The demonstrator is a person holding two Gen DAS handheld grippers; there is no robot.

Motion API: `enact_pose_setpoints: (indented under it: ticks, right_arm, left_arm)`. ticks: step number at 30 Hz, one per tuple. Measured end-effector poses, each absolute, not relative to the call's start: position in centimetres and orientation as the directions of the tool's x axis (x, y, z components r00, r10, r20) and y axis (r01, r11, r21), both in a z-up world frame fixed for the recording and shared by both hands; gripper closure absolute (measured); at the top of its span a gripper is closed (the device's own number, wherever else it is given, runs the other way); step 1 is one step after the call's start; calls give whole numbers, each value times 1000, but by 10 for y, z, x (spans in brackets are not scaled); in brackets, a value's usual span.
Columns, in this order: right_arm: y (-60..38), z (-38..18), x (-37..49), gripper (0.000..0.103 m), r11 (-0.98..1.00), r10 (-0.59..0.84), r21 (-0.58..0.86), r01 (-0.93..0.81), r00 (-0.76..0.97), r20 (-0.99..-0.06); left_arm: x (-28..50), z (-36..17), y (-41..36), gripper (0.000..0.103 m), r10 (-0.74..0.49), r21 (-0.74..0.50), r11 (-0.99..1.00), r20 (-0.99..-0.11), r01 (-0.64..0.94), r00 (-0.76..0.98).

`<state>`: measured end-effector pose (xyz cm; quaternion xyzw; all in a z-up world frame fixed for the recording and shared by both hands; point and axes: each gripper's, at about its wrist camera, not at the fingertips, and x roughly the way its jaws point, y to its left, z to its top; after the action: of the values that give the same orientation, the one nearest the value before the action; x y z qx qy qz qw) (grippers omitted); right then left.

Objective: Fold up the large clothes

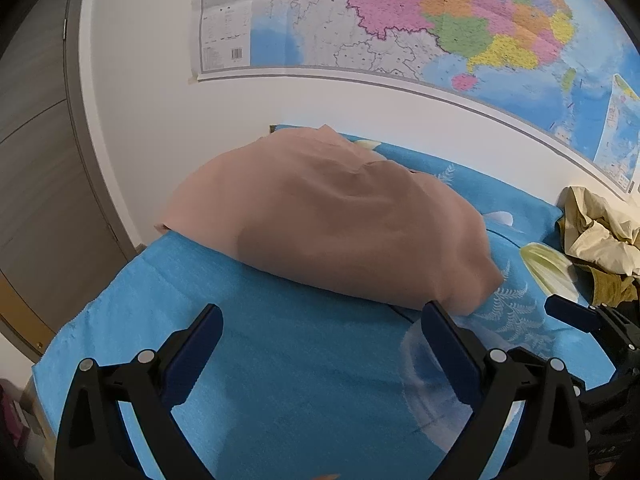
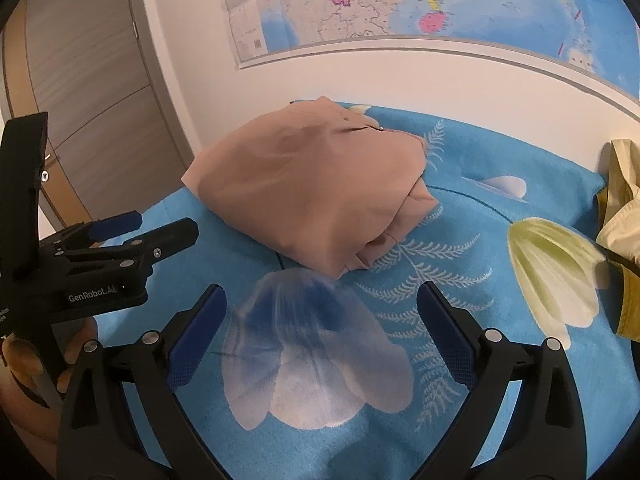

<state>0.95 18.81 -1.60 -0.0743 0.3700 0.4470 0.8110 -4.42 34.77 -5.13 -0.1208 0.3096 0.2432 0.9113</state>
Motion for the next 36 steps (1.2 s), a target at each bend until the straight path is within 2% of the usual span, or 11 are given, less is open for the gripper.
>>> enact_pose_setpoints:
  ticks: [14, 19, 21, 24, 25, 28, 31, 34, 36]
  right_arm:
    - [193, -23, 28, 8, 587, 677, 248, -771, 300, -672]
    - [206, -35, 58, 17, 605, 662, 292, -741, 264, -701]
    - [214, -41, 68, 22, 615, 651, 296, -731, 258, -714]
    - [225, -52, 76, 37, 618, 631, 298, -727, 233, -740]
    - [228, -56, 78, 50, 610, 632, 307, -730, 215, -745]
    - [233, -56, 68, 66, 583, 616, 255, -772, 215, -758]
    - [233, -55, 61, 67, 573, 591, 222, -789, 211, -779]
    - [225, -49, 63, 52, 597, 600, 245, -764, 222, -769]
    - [216, -41, 60, 49, 601, 619, 258, -756, 238, -748]
  left_arm:
    - [-33, -54, 350, 7, 395, -35, 846, -630, -533, 669]
    - [-27, -54, 354, 7, 412, -13, 844, -625, -537, 663]
    - [-25, -54, 356, 7, 420, -7, 841, -621, -541, 661]
    - [-21, -54, 360, 7, 423, -3, 841, -620, -542, 660]
    - [-20, -54, 361, 7, 423, -3, 841, -619, -541, 662]
    - [-16, -57, 363, 7, 418, -5, 843, -622, -537, 662]
    - [-14, -60, 364, 7, 411, -6, 847, -628, -532, 661]
    - [-14, -63, 366, 7, 397, -22, 848, -634, -529, 663]
    - [-14, -63, 367, 7, 390, -33, 848, -635, -528, 666]
